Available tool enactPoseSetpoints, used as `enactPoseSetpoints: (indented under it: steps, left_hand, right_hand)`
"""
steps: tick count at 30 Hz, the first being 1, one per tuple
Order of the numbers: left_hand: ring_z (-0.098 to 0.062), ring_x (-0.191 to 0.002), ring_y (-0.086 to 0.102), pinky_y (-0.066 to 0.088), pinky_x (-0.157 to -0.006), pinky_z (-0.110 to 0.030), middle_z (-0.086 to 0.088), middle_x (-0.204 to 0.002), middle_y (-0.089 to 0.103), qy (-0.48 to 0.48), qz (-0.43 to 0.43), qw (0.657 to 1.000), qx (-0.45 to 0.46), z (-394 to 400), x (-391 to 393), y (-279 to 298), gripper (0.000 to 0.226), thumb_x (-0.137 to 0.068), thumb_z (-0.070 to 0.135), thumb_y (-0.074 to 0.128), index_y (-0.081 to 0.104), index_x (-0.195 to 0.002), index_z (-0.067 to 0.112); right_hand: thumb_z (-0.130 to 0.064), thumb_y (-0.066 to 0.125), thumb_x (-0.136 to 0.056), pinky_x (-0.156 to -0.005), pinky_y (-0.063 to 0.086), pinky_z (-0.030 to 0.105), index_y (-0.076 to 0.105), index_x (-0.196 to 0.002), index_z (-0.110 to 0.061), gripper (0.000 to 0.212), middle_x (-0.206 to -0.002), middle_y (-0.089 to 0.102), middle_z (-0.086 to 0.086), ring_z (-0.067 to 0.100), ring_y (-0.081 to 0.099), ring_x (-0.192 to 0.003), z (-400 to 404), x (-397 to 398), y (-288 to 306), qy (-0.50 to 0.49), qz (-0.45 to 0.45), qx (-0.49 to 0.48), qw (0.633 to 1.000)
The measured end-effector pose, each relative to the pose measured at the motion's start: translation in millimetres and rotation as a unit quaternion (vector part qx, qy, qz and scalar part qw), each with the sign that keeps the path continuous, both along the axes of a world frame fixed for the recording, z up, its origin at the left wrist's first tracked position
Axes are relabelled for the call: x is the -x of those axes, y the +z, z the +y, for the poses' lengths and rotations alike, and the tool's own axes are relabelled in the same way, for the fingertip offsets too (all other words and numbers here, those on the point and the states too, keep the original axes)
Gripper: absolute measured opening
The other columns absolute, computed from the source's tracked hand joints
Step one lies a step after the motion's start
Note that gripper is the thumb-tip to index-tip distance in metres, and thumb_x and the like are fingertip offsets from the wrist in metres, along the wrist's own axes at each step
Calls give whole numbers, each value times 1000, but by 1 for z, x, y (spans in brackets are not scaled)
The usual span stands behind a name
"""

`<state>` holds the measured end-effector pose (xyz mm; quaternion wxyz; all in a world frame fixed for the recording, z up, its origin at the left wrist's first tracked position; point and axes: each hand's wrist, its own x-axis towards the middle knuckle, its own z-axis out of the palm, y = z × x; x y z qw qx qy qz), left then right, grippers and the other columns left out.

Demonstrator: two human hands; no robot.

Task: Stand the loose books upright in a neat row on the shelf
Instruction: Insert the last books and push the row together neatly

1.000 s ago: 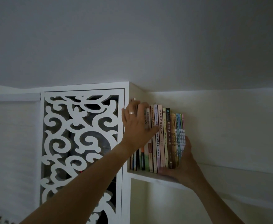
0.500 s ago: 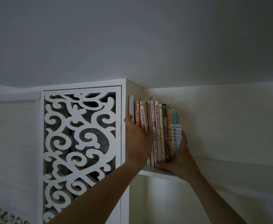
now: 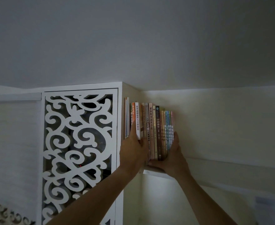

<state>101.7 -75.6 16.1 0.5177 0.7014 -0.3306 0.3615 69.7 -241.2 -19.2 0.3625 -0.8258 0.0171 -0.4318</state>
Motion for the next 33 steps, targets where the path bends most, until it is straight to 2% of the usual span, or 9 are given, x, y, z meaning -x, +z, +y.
enactPoseSetpoints:
  steps: [2,7,10,13,15,22,26,29,33]
  left_hand:
    - [12,-69,63,53,-63,-5,22,-107,64,10,-2,1000,-17,6,4,0,51,-105,28,54,39,-154,27]
    - [-2,-87,70,63,-69,-23,14,-113,69,53,-37,998,11,14,23,-2,42,-107,39,47,39,-149,43]
    - [7,-81,58,53,-65,-12,4,-135,58,102,-61,992,33,16,42,-5,57,-109,38,46,23,-161,40]
    - [2,-81,60,56,-61,-15,3,-141,49,118,-64,989,54,18,57,-5,62,-108,33,48,18,-163,37]
    - [-4,-84,64,60,-58,-20,5,-141,45,115,-66,988,72,20,67,-4,61,-108,33,47,19,-162,34]
    - [20,-104,52,59,-67,-14,5,-142,44,65,-117,986,96,27,96,8,61,-103,45,36,29,-160,23]
    - [5,-106,59,61,-71,-17,4,-143,46,55,-119,988,82,18,103,5,64,-99,48,31,35,-157,20]
    - [-8,-114,62,63,-77,-21,7,-146,44,45,-110,990,76,7,106,0,66,-97,44,30,31,-159,24]
    - [0,-112,56,61,-82,-19,7,-149,43,40,-102,991,77,-9,109,0,62,-100,35,37,28,-160,25]
  right_hand:
    - [-72,93,-28,-99,54,52,14,-154,-35,153,-143,44,-8,20,52,-129,0,1,-1,-14,7,4,1000]
    - [-79,88,-36,-102,51,56,8,-156,-36,151,-150,40,-5,24,47,-136,-4,-3,2,8,16,-6,1000]
    - [-79,79,-61,-96,56,53,17,-153,-44,116,-144,48,-9,18,54,-130,-11,-8,5,41,-15,-35,998]
    - [-68,66,-86,-93,59,46,28,-138,-56,66,-135,56,-12,14,63,-120,-7,0,7,46,-45,-39,997]
    - [-61,60,-94,-93,58,40,29,-137,-54,54,-134,58,-9,17,64,-118,-4,5,8,38,-50,-41,997]
    - [-55,61,-94,-75,51,20,26,-151,-22,74,-135,59,5,21,62,-107,-13,2,9,-5,-7,-81,997]
    - [-79,64,-74,-81,62,47,28,-143,-28,92,-129,59,5,30,64,-112,-19,-2,6,-46,-18,-54,997]
    - [-79,70,-71,-70,63,43,26,-142,-24,100,-118,60,4,27,68,-93,-17,5,14,-92,-19,-17,995]
    - [-69,68,-82,-66,58,36,4,-157,-21,110,-105,64,-1,22,68,-81,-21,18,27,-142,11,59,988]
